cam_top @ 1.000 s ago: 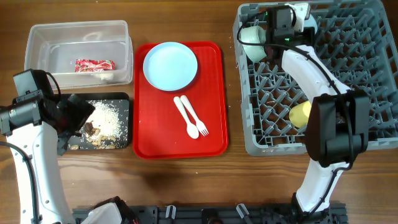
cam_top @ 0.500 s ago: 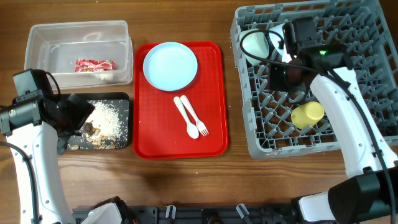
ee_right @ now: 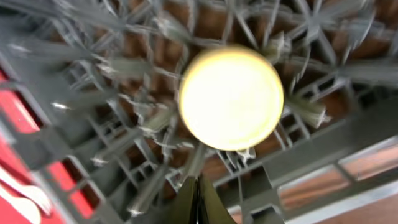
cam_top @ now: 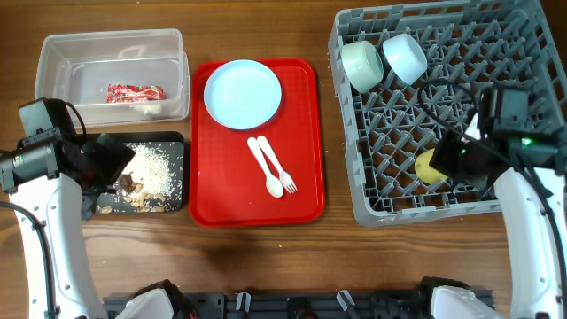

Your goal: Sort waste into correct bins and load items into the dishwasher rack

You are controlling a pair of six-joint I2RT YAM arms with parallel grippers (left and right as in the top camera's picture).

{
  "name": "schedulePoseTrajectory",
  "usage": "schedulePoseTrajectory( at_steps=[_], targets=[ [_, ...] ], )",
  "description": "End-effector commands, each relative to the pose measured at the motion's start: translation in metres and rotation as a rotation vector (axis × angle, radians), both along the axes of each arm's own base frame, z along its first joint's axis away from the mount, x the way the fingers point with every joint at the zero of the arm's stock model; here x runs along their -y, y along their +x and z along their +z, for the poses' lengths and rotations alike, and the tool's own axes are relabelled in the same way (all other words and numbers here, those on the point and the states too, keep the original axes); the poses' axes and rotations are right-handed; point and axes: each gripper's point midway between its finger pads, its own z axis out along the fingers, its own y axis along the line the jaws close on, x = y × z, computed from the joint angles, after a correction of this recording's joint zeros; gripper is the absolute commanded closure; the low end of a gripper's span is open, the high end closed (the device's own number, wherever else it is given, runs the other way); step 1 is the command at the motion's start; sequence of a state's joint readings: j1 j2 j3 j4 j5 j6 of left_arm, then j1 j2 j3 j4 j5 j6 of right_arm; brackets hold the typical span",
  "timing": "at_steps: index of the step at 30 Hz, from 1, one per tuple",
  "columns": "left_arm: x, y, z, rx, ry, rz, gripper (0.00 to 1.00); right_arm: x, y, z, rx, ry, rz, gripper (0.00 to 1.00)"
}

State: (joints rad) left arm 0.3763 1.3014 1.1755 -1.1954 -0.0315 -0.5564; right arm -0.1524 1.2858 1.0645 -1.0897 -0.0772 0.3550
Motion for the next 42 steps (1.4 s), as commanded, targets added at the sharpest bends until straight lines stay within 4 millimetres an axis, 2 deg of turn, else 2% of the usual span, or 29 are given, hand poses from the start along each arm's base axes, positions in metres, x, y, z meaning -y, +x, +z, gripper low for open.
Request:
schedulePoseTrajectory(
  at_steps=[1, 4, 7, 9, 14, 21, 27, 37, 42],
  targets=[
    [-0.001, -0.001, 0.002, 0.011, 0.001, 0.011, 0.0, -0.004, -0.01, -0.026, -0.036, 0.058, -0.05, 0.96],
    [-0.001, -0.001, 0.002, 0.01, 0.001, 0.011, 0.0, 0.006, -0.016, -0.05, -0.054, 0.012, -0.129, 0.96],
    [-0.001, -0.001, 0.002, 0.01, 0.001, 0.011, 0.0, 0.007, -0.024, -0.063, -0.08, 0.01, -0.169, 0.96],
    [-0.001, -0.001, 0.002, 0.011, 0.001, 0.011, 0.0, 0.004, -0.044, -0.07, -0.158, 0.026, -0.211, 0.96],
    [-0.001, 0.0, 0.002, 0.013, 0.002, 0.011, 0.0, -0.002, -0.067, -0.07, -0.249, 0.047, -0.241, 0.96],
    [-0.002, 0.0, 0.002, 0.015, 0.003, 0.011, 0.0, -0.006, -0.07, -0.067, -0.25, 0.072, -0.274, 0.96],
    [-0.002, 0.001, 0.003, 0.018, 0.005, 0.011, 0.0, -0.006, -0.072, -0.049, -0.167, 0.073, -0.294, 0.96],
    [-0.002, 0.001, 0.003, 0.018, 0.004, 0.011, 0.0, -0.009, -0.093, -0.05, -0.255, 0.088, -0.411, 0.96],
    [-0.002, 0.001, 0.003, 0.018, 0.004, 0.011, 0.0, -0.009, -0.092, -0.05, -0.254, 0.091, -0.432, 0.96]
  ],
)
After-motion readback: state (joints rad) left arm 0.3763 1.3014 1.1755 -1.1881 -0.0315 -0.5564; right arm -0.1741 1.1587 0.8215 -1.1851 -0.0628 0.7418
